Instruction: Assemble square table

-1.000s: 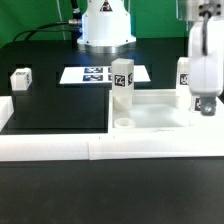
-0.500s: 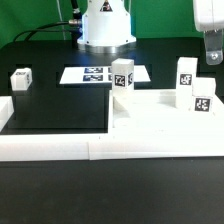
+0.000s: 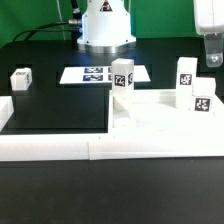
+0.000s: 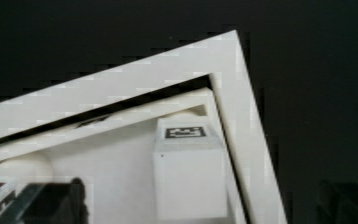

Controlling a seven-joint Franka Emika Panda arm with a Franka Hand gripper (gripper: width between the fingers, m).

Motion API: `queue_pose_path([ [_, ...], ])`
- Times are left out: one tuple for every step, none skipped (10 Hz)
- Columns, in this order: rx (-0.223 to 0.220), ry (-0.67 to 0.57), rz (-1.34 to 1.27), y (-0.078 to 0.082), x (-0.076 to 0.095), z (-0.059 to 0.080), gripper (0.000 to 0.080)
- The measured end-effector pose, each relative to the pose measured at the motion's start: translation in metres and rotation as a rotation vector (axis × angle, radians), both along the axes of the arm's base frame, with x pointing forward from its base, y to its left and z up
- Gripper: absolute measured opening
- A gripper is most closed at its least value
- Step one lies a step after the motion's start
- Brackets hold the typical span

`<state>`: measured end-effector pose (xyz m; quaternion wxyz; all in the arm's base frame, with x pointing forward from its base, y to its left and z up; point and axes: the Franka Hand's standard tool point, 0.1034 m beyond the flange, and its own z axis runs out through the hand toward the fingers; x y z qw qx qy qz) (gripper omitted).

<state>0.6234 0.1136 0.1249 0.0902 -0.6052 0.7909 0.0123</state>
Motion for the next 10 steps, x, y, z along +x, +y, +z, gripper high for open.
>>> queue_pose_path([
  [-0.018, -0.018, 0.077, -0.014, -0.010, 0.001, 0.0648],
  [-0.032, -0.029, 0.126, -0.032, -0.025, 0.002, 0.0648],
  [-0.050, -0.047, 0.201, -0.047, -0.041, 0.004, 0.0648],
  [-0.058, -0.049, 0.250, -0.061, -0.051, 0.006, 0.0648],
  [-0.076, -0.066, 0.364, -0.085, -0.059, 0.011, 0.0648],
  [-0.103, -0.087, 0.488, -0.111, -0.064, 0.016, 0.0648],
  [-0.128, -0.101, 0.561, -0.125, -0.066, 0.015, 0.0648],
  [-0.134, -0.104, 0.613, -0.122, -0.066, 0.014, 0.0648],
  [-0.147, -0.113, 0.705, -0.122, -0.066, 0.014, 0.0648],
  [-0.159, -0.121, 0.783, -0.122, -0.066, 0.014, 0.0648],
])
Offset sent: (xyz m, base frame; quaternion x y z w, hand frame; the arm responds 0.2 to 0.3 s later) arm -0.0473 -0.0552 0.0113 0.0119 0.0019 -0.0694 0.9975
